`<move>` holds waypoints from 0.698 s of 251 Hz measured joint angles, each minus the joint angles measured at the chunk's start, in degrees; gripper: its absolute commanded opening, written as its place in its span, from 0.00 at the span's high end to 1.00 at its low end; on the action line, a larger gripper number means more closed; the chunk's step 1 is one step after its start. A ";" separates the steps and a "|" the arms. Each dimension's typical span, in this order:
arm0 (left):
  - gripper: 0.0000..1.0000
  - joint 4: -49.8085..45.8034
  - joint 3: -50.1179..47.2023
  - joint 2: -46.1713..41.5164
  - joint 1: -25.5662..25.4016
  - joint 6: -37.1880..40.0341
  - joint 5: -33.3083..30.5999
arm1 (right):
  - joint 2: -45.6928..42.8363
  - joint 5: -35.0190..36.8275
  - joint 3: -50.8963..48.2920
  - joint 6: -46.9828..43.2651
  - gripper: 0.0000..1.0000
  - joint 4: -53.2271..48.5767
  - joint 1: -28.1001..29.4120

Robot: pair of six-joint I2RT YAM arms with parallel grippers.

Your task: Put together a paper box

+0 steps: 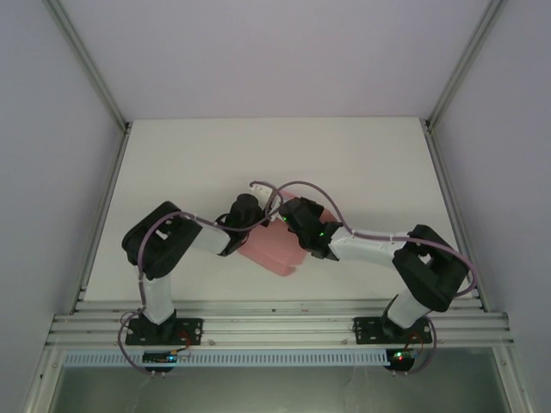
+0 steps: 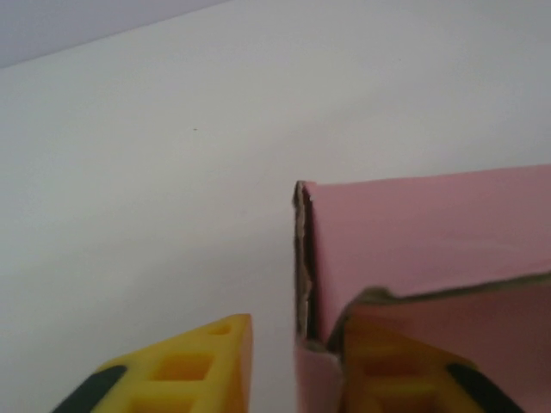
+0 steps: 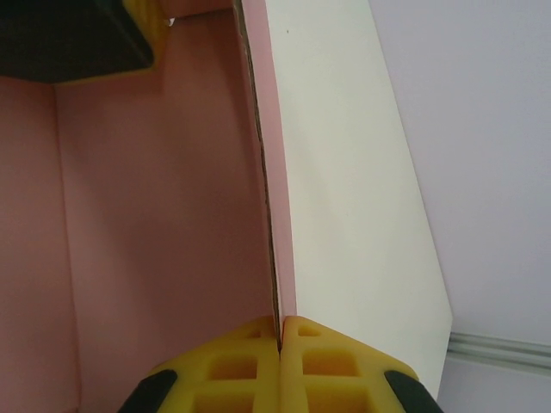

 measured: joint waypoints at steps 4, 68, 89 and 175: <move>0.79 0.00 -0.09 -0.11 0.15 -0.02 0.28 | 0.00 -0.04 0.00 0.13 0.99 -0.07 0.00; 0.91 0.61 -1.51 -0.83 1.01 -0.46 3.37 | -3.08 -7.82 0.28 4.70 0.37 -7.21 0.17; 0.96 1.68 -2.16 -0.83 1.07 -0.48 3.37 | -5.46 -11.34 0.33 6.67 0.29 -10.23 0.17; 0.95 8.33 -6.03 -0.76 1.05 -0.48 3.34 | -15.91 -18.80 4.94 19.54 0.02 -10.05 -5.53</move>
